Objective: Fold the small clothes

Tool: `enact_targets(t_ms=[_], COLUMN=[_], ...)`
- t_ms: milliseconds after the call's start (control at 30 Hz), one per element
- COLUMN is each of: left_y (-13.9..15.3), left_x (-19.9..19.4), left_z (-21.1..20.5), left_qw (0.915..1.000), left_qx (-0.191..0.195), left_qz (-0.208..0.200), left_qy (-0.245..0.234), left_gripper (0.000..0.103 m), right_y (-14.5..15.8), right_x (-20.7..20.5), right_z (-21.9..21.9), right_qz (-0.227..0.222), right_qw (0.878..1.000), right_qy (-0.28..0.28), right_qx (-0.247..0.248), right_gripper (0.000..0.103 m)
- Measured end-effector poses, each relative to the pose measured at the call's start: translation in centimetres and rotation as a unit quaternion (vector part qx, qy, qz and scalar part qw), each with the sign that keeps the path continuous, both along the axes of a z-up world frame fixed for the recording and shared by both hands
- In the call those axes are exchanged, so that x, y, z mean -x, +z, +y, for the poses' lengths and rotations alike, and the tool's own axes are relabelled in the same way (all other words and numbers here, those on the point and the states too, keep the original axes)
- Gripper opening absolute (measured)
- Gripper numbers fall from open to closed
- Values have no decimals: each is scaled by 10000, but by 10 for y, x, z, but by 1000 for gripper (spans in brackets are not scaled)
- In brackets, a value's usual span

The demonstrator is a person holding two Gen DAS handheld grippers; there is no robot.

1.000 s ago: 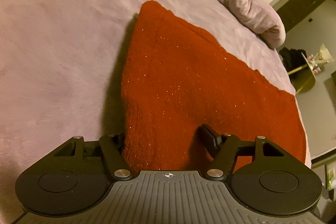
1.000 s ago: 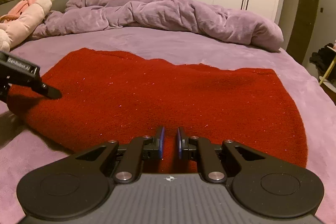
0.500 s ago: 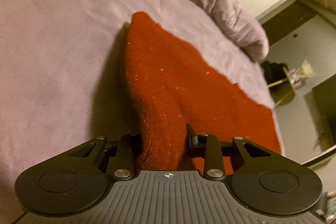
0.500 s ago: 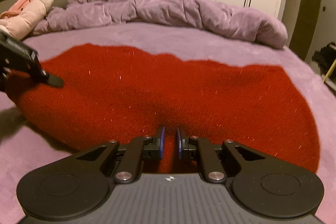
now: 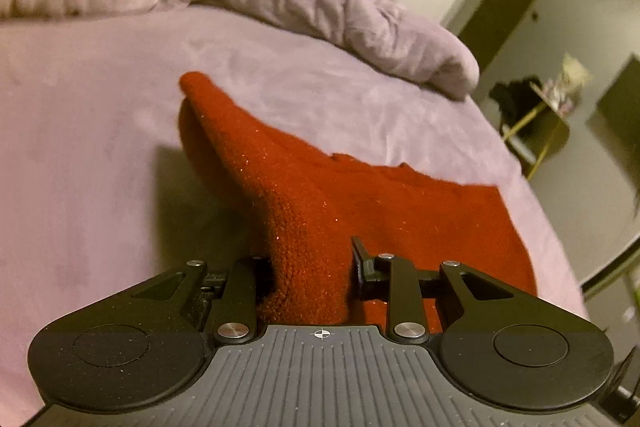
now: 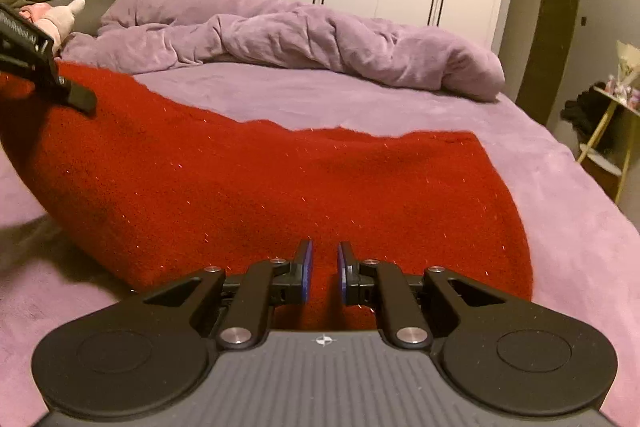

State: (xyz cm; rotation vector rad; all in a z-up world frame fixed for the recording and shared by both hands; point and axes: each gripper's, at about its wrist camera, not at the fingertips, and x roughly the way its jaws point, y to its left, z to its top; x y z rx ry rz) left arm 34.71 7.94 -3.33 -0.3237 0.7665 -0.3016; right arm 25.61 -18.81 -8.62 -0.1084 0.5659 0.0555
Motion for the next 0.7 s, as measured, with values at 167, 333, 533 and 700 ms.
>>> enact_targets(t_ms=[167, 333, 533, 700], left_y=[15, 21, 7, -34], left_x=[4, 10, 12, 1], left_z=[-40, -86, -159, -190], left_qw=[9977, 9899, 9807, 9820], left_qx=[-523, -1004, -1212, -897], left_qz=[-240, -505, -594, -204], left_qy=[-364, -859, -1418, -1651], left_gripper=[30, 30, 31, 52], right_y=[-17, 2, 13, 7], right_x=[-9, 9, 33, 48], right_z=[0, -25, -74, -99], right_qz=[453, -35, -201, -55], right_qw=[9988, 9996, 9947, 9916], right_qy=[174, -271, -963, -1255], right_qx=[57, -79, -296, -298], right_gripper=[12, 12, 16, 19])
